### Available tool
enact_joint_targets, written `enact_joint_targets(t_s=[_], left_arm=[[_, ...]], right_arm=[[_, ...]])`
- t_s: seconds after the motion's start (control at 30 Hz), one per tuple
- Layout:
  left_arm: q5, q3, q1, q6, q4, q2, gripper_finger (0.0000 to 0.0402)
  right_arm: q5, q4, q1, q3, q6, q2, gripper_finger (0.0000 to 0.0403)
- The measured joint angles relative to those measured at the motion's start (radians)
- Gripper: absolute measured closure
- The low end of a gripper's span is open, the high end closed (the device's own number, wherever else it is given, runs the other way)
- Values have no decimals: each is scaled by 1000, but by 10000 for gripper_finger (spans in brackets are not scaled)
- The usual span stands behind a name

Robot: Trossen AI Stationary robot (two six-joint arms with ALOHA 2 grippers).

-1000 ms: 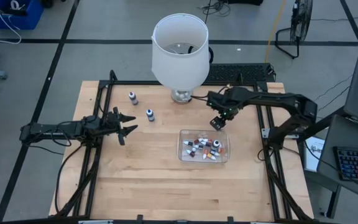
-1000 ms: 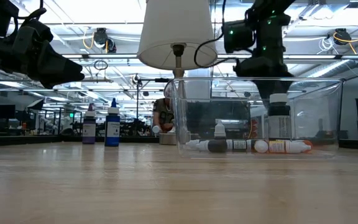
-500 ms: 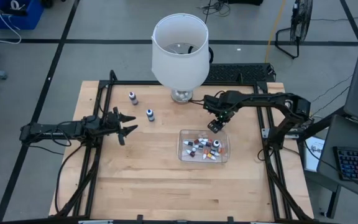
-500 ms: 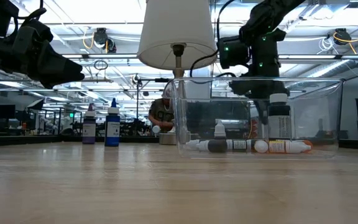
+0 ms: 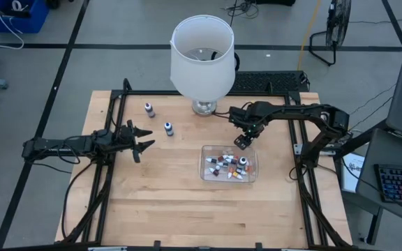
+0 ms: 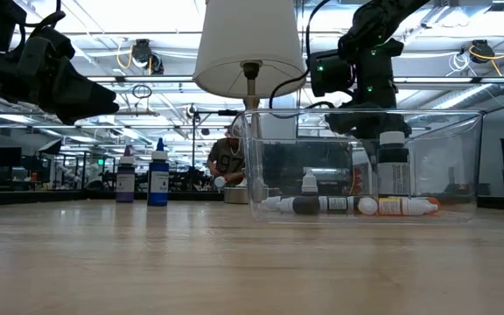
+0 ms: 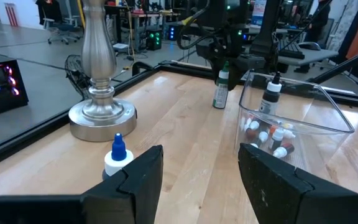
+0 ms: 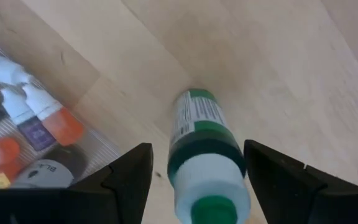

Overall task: Pick & Place food coloring
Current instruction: Put the large green food coloring bottle into the transparent bin

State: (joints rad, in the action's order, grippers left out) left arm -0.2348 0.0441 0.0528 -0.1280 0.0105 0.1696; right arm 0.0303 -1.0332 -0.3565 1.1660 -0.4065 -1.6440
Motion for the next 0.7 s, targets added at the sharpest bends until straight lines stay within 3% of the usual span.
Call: enact_joint_targets(t_s=[0.27,0.37,0.5,0.7], left_arm=[[0,0,0,0,0,0,190],[0,0,0,0,0,0,190],[0,0,0,0,0,0,190],[0,0,0,0,0,0,190]], right_arm=[[-4,4,0,0,-18,0,170],[-5,4,0,0,-13,0,198],[-6,4,0,0,41,1,269],[-68,12,31,2,143,33,270]])
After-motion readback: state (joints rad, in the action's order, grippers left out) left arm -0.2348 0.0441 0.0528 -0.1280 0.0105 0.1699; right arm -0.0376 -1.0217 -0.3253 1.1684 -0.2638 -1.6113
